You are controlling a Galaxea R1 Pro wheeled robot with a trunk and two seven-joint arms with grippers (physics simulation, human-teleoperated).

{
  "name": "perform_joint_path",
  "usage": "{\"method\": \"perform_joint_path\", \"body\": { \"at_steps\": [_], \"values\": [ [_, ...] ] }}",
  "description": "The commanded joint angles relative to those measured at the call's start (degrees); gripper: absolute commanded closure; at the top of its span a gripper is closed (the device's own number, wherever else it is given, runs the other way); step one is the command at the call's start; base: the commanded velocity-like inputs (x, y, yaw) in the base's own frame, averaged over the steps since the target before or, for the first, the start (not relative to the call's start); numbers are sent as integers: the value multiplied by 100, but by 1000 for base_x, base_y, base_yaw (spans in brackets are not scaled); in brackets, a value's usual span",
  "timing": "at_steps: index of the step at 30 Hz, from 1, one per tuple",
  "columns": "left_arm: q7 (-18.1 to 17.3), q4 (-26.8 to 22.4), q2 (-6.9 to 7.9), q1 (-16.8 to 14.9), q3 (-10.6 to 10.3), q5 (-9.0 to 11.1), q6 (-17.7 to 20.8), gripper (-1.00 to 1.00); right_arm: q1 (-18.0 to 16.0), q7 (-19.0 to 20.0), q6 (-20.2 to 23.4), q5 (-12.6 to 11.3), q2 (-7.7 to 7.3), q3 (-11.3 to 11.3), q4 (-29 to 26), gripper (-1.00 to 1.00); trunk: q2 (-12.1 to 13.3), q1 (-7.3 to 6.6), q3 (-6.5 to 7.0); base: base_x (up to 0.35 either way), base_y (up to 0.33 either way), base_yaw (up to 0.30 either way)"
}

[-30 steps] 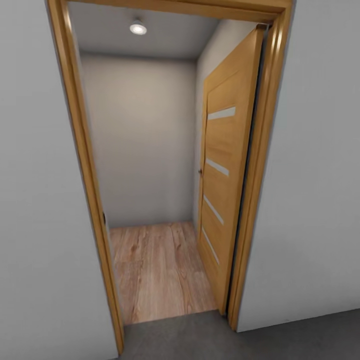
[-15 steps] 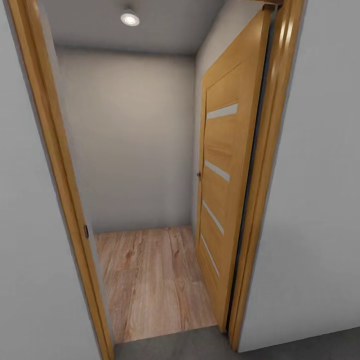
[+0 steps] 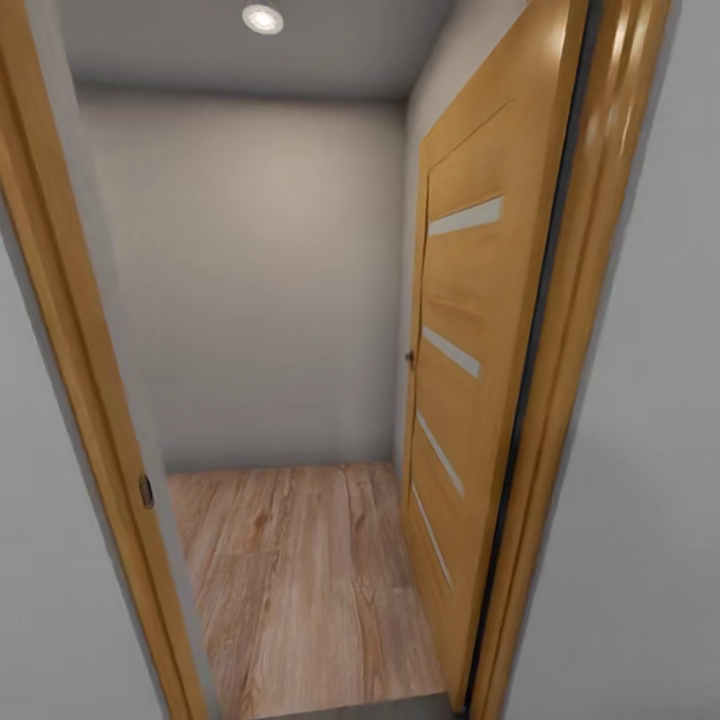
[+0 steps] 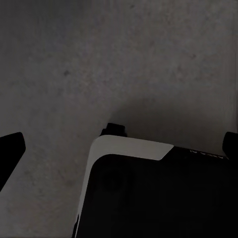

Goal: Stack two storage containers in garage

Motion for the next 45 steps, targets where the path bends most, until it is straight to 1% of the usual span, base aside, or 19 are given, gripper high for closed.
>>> {"method": "perform_joint_path", "body": {
  "at_steps": [1, 26, 37, 45],
  "values": [
    [12, 4, -1, -6, -49, 50, -16, -100, -7, 8, -34, -54, 1, 48, 17, -100, -6, 4, -9, 322, -94, 257],
    [13, 4, -2, -6, -49, 50, -53, -100, -7, 9, -26, -57, 1, 39, 17, -100, -6, 4, -9, 322, -94, 266],
    [11, 4, -10, -6, -49, 44, -71, -100, -7, 6, -26, -32, -14, 56, 17, -100, -6, 4, -9, 297, -47, 22],
    [11, 3, -10, -6, -49, 39, -72, -100, -7, 8, -10, -12, -24, 79, 17, -100, -6, 4, -9, 76, -1, 0]
  ]
}}
